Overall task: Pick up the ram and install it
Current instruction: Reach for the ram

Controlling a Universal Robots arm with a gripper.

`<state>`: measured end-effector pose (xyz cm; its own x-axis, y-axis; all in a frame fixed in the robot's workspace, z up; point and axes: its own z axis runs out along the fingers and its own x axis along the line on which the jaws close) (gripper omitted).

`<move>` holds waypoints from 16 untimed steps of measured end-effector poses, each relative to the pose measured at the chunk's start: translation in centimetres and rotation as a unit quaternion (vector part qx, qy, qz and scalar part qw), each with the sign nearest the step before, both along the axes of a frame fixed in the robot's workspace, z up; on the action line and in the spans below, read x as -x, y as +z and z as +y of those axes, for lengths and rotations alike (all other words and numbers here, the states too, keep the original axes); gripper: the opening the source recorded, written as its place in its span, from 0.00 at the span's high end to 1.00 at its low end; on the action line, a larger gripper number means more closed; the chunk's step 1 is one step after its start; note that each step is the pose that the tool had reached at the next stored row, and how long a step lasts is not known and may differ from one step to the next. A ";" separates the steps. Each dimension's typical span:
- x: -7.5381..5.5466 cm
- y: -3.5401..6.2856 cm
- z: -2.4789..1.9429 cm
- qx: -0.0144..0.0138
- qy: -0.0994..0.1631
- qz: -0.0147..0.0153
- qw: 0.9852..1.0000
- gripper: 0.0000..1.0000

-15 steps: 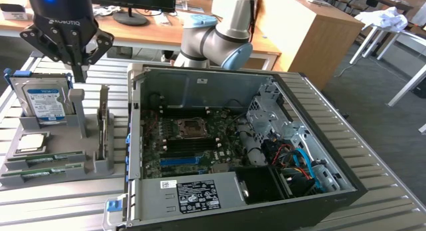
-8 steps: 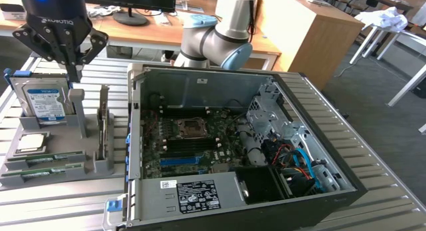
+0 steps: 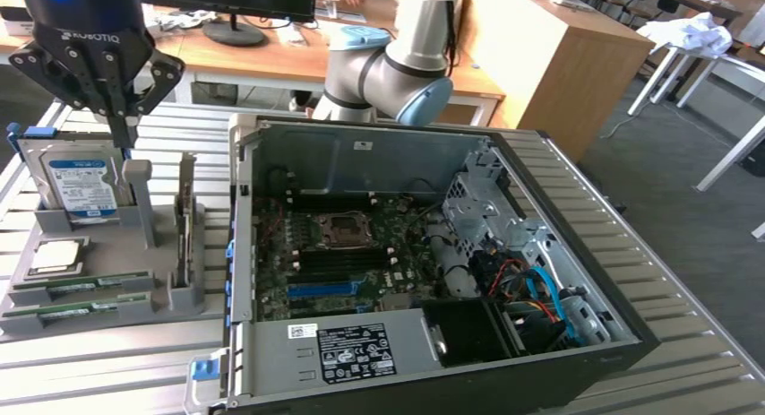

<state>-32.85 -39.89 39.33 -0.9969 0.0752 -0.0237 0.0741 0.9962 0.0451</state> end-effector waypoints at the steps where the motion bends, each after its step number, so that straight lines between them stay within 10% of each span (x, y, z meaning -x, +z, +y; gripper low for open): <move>1: 0.0 0.00 0.00 0.000 0.000 0.000 1.000 0.90; 16: 0.0 0.00 -0.60 0.000 0.000 0.000 1.000 0.90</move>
